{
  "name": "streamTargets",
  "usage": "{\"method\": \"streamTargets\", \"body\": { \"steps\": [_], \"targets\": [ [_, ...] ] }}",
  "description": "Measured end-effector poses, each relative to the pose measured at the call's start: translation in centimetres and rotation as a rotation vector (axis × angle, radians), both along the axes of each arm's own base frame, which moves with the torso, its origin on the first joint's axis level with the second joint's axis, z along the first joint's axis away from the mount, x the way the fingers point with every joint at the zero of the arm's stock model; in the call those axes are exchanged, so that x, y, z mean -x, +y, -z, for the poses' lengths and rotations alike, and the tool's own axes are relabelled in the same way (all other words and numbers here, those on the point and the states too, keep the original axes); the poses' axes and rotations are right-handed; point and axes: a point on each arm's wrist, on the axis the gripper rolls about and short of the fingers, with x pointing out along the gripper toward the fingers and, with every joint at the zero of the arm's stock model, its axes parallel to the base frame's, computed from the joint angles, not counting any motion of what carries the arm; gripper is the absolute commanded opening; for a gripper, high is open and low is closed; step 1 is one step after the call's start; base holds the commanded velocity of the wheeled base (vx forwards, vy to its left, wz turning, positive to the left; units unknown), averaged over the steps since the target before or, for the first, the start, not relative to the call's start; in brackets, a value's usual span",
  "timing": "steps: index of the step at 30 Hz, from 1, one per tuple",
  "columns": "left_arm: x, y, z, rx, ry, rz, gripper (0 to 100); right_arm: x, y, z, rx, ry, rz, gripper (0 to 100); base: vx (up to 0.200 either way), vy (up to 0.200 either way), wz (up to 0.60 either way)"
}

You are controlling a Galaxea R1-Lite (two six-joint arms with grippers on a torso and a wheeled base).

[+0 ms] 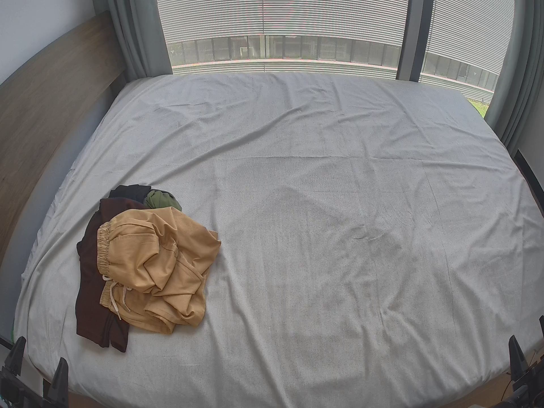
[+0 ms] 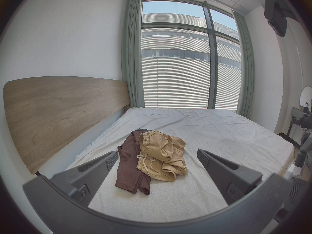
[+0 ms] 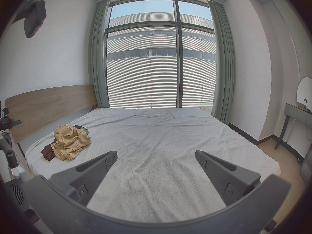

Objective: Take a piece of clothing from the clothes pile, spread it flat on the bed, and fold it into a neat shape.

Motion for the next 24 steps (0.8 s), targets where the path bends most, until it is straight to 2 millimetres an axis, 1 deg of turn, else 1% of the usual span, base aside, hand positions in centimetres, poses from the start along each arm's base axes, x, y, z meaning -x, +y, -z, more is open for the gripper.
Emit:
{"method": "streamTargets", "body": {
  "steps": [9, 13, 14, 17, 20, 24],
  "targets": [
    [0.0, 0.0, 0.0, -0.001, -0.002, 0.001, 100, 0.0, 0.0, 0.0, -0.001, 0.000, 0.001, 100, 0.000, 0.000, 0.00],
    [0.0, 0.0, -0.5, 0.000, -0.037, 0.001, 100, 0.0, 0.0, 0.0, 0.000, 0.000, 0.001, 100, 0.000, 0.000, 0.00],
    [0.1, 0.0, -0.7, 0.000, -0.046, 0.001, 100, 0.0, 0.0, 0.0, 0.000, 0.000, 0.001, 100, 0.000, 0.000, 0.00],
    [0.2, 0.0, -2.4, 0.000, -0.090, 0.008, 100, 0.0, 0.0, 0.0, 0.000, 0.000, 0.000, 100, 0.000, 0.000, 0.00],
    [-0.1, 0.0, -3.5, 0.004, -0.079, 0.031, 100, 0.0, 0.0, 0.0, 0.000, 0.000, 0.000, 100, 0.000, 0.000, 0.00],
    [-0.8, 0.1, -4.9, 0.058, -0.036, 0.104, 100, 0.0, 0.0, 0.0, 0.000, 0.000, 0.000, 100, 0.000, 0.000, 0.00]
  ]
}}
